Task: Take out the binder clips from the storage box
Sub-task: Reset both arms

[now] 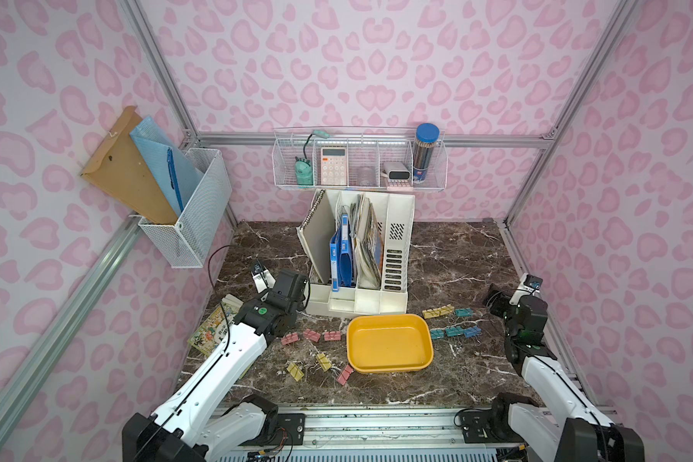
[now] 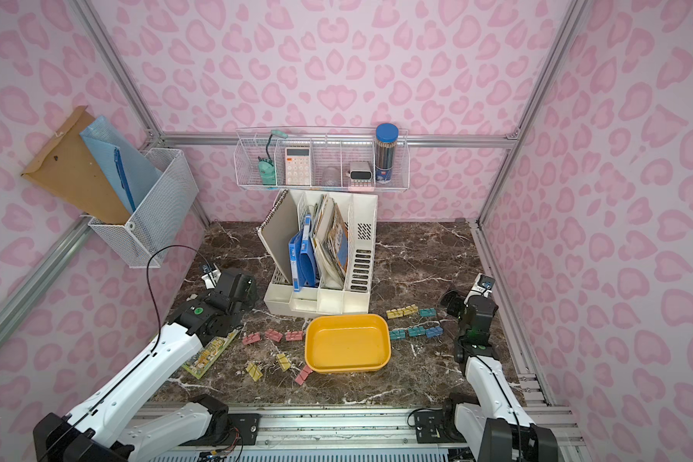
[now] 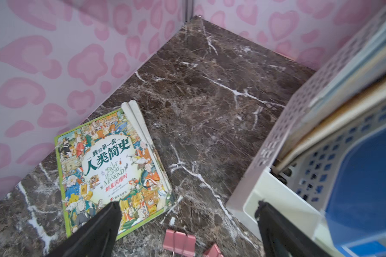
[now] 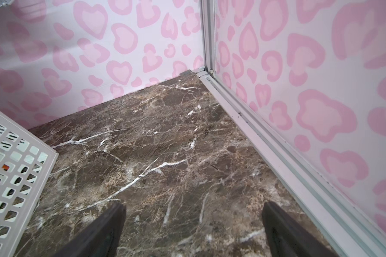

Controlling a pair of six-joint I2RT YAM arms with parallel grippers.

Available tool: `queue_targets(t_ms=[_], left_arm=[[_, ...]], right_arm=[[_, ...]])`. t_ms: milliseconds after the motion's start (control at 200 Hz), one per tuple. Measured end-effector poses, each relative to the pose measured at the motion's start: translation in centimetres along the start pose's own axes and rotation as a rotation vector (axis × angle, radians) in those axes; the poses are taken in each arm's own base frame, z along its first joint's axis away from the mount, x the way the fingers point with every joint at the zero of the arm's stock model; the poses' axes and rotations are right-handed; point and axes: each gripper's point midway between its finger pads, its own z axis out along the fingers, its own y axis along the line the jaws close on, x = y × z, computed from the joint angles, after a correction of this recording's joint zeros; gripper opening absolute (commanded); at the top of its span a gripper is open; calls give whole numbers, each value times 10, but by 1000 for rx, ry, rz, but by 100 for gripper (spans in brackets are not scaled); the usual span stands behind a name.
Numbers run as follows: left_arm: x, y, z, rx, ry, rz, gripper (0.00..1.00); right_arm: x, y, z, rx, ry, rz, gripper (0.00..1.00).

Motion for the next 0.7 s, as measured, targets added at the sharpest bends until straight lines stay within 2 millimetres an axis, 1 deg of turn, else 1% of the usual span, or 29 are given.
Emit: queue_targets(t_ms=[100,270,395,470,550,615,700], left_arm=[[5,11,21,-59,13,-8,99],[12,24,52,-118,5,46,99],[19,37,73,-139,-22,69,98],[19,34,81,-115,-63,93,98],[26,29,95,-87,-86,140,98],[32,24,106,-65,-103,176,98],[34,15,116,-29,-138,212,97]], right_arm=[[0,6,8,-22,-25,-43,99],[7,25,20,-96,-40,-126,99],[18,38,23,-137,-53,-181,99],[21,49,25,-169,-70,-219,99],[22,61,27,-204,-95,-249,99],[25,64,31,-212,-102,-265,99],[32,67,32,-216,-111,-282,99]])
